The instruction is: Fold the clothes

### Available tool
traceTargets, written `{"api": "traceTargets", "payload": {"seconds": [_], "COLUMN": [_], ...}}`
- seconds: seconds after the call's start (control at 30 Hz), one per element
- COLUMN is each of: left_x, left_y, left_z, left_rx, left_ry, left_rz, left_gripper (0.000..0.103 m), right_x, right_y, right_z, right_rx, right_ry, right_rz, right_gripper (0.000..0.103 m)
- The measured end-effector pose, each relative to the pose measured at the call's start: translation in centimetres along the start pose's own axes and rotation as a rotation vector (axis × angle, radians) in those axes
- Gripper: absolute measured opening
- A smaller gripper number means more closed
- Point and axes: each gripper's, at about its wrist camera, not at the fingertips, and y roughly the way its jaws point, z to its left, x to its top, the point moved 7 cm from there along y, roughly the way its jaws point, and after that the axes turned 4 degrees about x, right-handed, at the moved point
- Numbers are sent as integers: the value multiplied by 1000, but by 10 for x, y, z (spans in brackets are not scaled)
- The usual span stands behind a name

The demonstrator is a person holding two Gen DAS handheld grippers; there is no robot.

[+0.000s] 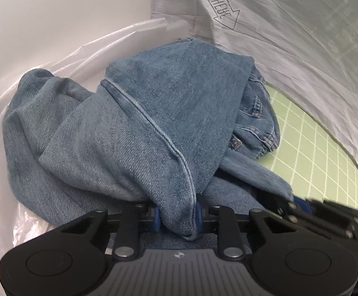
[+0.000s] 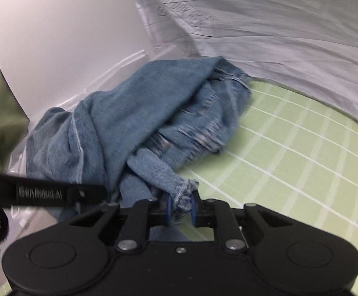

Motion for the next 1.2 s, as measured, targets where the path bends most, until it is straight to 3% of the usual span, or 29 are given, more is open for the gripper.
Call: {"api": "traceTargets", "payload": {"seconds": [0.13, 0.37, 0.57, 0.7, 0.9, 1.07, 1.17, 1.2], "left_x": [-13, -68, -115, -148, -212, -243, -249, -248], "left_y": [-18, -74, -123, -155, -188, -200, -206, -207], "left_z": [-11, -53, -89, -114, -144, -156, -158, -158], "left_rx": [-40, -118, -185, -229, -195, -159, -131, -122], "left_ry": [37, 84, 125, 145, 161, 133, 118, 112], "left_rz": [-5, -15, -23, -24, 15, 39, 26, 23], "left_gripper": [25, 25, 26, 39, 51, 61, 71, 73], "right_x": [-39, -107, -199, -243, -298, -345, -347, -344], "right_y": [-50, -141, -268, -358, -475, -572, -576, -572], "right_z": [-22, -62, -133, -182, -276, -348, -348, -343], "right_rx": [-127, -350, -586, -747, -1000, -1206, -1147, -1123], "right_ry": [23, 66, 176, 202, 349, 472, 515, 514], "right_rz": [-5, -13, 28, 64, 78, 88, 39, 22], "right_gripper": [13, 13, 13, 13, 13, 18, 29, 38]}}
